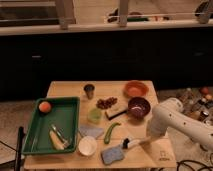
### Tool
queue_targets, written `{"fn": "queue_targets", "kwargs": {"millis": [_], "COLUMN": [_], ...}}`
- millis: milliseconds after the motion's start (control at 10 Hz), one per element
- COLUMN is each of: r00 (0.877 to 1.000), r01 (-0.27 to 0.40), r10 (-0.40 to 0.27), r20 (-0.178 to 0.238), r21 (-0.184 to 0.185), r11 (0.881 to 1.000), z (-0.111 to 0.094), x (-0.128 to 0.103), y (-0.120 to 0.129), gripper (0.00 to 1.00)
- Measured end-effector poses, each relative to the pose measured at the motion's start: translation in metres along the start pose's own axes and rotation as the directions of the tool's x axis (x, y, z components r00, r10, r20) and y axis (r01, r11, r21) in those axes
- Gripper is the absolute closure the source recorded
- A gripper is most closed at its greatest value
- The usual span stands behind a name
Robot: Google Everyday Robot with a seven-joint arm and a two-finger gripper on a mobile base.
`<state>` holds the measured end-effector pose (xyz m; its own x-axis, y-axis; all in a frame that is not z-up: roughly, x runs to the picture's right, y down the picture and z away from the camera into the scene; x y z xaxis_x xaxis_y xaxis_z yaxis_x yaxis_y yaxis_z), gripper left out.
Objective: Wipe table surface with brush
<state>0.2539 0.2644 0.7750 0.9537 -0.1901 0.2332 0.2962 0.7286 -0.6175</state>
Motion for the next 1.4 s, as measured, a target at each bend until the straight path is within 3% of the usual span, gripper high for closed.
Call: {"fn": "queue_targets", "kwargs": {"millis": [700,1000,1400], "r00": [0.995,0.992,0.986], "r01": [0.057,0.067,0.008], "r10": [-0.049,-0.055,0.008], "r20": [-0.084,-0.116,-0.165], "r21": [0.094,0.103,0.098], "r11": [0.994,0.992,0.995], "z": [-0.042,-0.039,-0.041], "x": [-0.025,-0.035,-0.008], "y": [-0.009,-0.011,-0.006], "gripper": [1.00,1.00,1.00]}}
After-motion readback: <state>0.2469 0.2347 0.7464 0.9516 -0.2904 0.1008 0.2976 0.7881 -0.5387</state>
